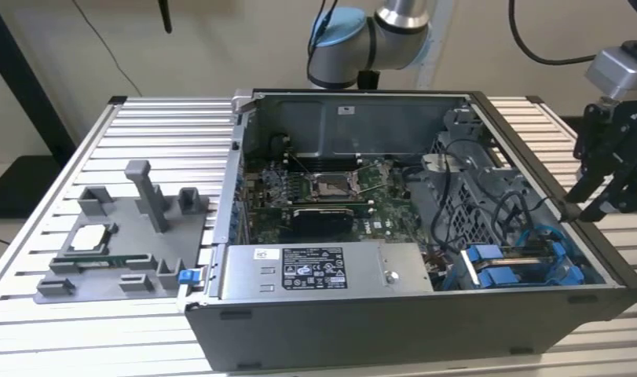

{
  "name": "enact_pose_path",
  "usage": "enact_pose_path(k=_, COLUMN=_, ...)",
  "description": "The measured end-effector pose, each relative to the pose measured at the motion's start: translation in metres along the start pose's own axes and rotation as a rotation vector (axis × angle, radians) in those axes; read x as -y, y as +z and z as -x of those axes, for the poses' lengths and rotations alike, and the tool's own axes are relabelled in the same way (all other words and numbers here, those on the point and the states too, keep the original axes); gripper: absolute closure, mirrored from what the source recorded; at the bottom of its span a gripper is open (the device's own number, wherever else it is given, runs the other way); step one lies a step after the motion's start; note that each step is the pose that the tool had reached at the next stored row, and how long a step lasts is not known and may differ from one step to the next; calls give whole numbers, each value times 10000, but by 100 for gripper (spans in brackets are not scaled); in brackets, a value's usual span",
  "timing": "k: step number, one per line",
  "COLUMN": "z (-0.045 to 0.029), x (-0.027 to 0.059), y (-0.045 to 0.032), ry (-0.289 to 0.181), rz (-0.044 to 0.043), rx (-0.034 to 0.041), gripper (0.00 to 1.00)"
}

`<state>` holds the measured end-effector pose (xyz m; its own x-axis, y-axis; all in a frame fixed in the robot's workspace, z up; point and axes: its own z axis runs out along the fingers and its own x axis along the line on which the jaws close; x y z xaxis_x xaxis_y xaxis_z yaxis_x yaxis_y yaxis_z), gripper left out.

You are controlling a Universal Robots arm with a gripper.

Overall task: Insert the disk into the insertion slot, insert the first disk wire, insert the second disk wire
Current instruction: 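Insert the second disk wire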

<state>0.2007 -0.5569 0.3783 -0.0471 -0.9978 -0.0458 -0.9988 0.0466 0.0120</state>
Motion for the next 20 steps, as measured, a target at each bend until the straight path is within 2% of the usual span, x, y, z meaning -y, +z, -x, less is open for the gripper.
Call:
enact_pose_path(k=2, z=-27, x=3, y=28, ry=1, rz=2, rx=48, gripper=0)
enact_pose_path(k=5, z=-66, x=7, y=77, ry=-2, rz=4, rx=80, gripper=0)
enact_pose_path(k=7, z=-72, x=3, y=111, ry=3, rz=4, rx=89, gripper=0)
enact_pose_path(k=9, z=-74, x=-6, y=131, ry=28, rz=4, rx=145, gripper=0)
enact_pose_path(k=12, z=-75, x=-24, y=147, ry=110, rz=11, rx=349, gripper=0)
enact_pose_path(k=15, z=-76, x=-42, y=153, ry=239, rz=15, rx=599, gripper=0)
enact_pose_path(k=16, z=-76, x=-47, y=154, ry=286, rz=16, rx=682, gripper=100)
enact_pose_path(k=18, z=-77, x=-55, y=156, ry=387, rz=21, rx=902, gripper=100)
enact_pose_path(k=20, z=-77, x=-59, y=157, ry=488, rz=31, rx=1187, gripper=100)
